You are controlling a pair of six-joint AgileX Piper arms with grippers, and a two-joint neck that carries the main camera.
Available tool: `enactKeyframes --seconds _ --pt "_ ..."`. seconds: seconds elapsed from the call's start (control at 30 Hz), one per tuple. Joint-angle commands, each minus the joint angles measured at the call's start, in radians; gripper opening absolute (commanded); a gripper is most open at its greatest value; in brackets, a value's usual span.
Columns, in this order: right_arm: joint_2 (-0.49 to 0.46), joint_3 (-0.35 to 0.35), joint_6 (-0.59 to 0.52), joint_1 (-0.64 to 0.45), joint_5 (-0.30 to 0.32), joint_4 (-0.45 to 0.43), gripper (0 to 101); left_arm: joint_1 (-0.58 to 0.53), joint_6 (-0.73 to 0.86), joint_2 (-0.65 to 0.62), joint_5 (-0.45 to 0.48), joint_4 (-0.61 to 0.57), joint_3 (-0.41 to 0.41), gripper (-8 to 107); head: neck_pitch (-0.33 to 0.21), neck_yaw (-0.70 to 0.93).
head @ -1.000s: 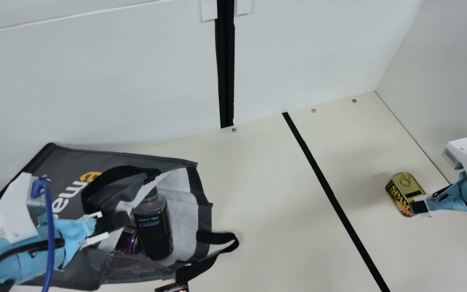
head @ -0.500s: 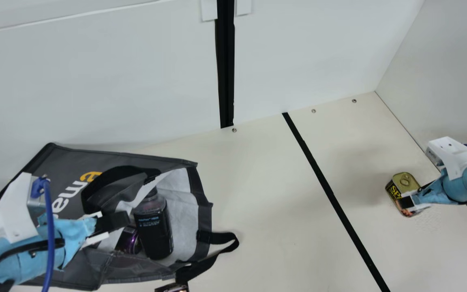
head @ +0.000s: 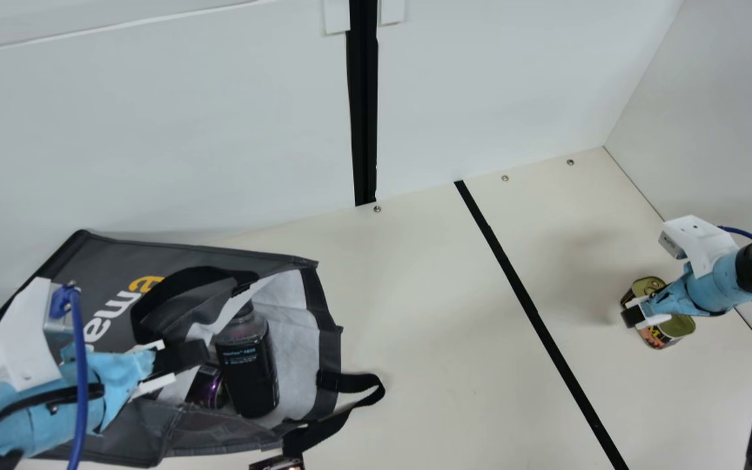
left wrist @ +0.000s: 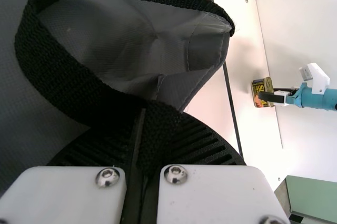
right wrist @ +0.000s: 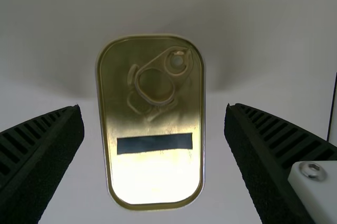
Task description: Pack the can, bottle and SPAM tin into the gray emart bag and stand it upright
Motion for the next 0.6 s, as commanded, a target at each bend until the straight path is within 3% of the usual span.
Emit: enactKeyframes --seconds 0.0,0.43,0.57 --pt "0.012 -0.007 0.005 0.003 0.003 -0.004 88 0.0 0.0 0.0 0.0 0.0 0.0 -8 -0.023 -0.001" --pt "0.061 -0.047 0.016 0.021 0.029 0.002 1 0.0 0.0 0.0 0.0 0.0 0.0 -8 -0.023 -0.001" --pt "0.059 -0.058 0.002 0.023 0.043 0.02 0 0.0 0.0 0.0 0.0 0.0 0.0 -8 -0.023 -0.001"
